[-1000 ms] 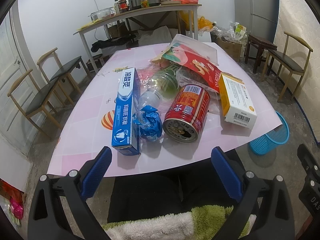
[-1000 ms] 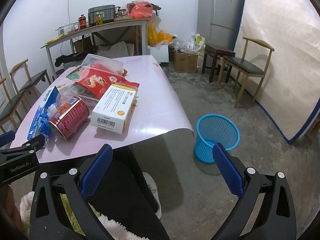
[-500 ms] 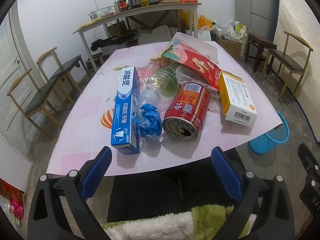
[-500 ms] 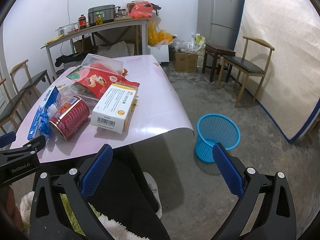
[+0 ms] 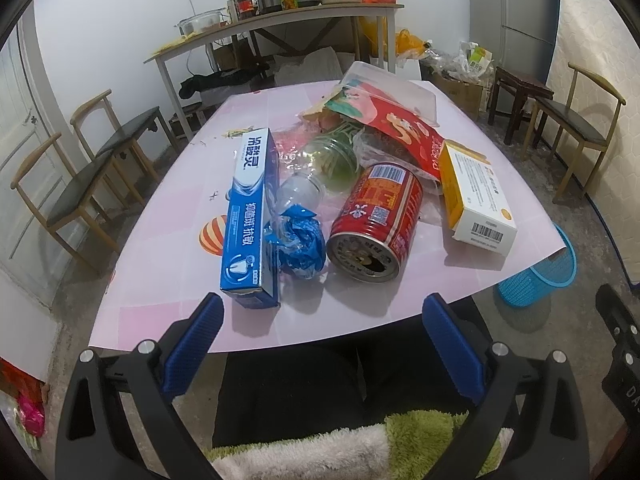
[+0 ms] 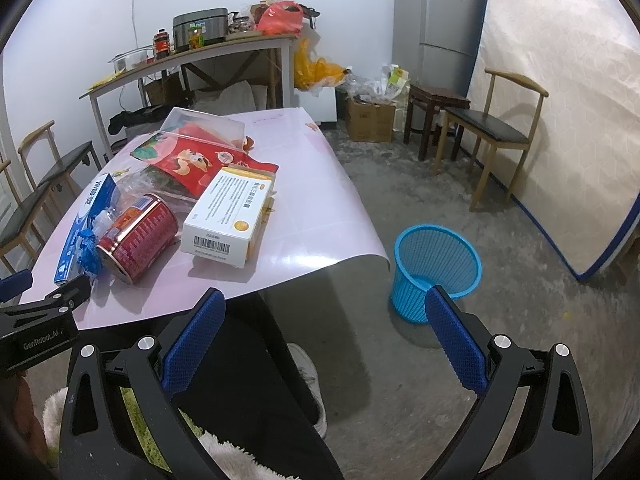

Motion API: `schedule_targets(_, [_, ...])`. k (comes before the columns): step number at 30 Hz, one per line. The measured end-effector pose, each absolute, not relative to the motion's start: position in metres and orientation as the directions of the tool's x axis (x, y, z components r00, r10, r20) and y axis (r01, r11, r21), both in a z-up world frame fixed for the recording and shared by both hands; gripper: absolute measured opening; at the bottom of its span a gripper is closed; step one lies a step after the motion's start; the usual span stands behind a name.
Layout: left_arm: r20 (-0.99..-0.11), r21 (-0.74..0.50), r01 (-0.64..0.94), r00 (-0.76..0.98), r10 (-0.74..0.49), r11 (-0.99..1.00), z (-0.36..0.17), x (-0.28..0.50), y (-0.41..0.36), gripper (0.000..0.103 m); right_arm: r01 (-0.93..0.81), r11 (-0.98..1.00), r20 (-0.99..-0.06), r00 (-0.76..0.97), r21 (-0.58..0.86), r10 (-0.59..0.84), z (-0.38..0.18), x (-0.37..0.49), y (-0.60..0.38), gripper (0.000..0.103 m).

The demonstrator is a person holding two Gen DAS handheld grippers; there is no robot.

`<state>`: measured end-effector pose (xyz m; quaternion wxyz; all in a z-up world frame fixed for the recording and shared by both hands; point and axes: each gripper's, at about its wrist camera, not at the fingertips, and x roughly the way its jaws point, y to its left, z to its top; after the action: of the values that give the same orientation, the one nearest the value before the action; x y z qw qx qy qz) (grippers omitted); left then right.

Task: Collect trash
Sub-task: 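Grasp the blue toothpaste box with the left tool while the right tool grasps the white medicine box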

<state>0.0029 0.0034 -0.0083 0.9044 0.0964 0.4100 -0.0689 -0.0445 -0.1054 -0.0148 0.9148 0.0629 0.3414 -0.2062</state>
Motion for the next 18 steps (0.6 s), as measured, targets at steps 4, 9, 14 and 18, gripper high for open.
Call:
schedule_targets(4, [-0.768,0.084,0.211,0.636,-0.071,0.974,-0.01,0.009,0.009,0.097,0.415,0.909,-0.658,0.677,-0.03,-0.331,-0.015,-0.038,-0.102,0.096])
schedule_targets(9, [-0.792,0.012,0.213,0.599,-0.121,0.977,-0.016,0.018,0.021,0.097,0.4,0.916,-0.673,0.671,-0.024,-0.311,-0.014,-0.026,-0.107,0.096])
schedule_targets(14, [-0.797,-0.055,0.236,0.575,-0.185,0.97,-0.023,0.021,0.03,0.097,0.382,0.923,-0.699,0.673,0.049,-0.241,-0.006,-0.004,-0.123,0.096])
schedule_targets(18, [-0.757,-0.129,0.256,0.599,-0.262,0.958,-0.017,0.025,0.04,0.097,0.392,0.914,-0.705,0.678,0.103,-0.211,0.003,0.015,-0.134,0.096])
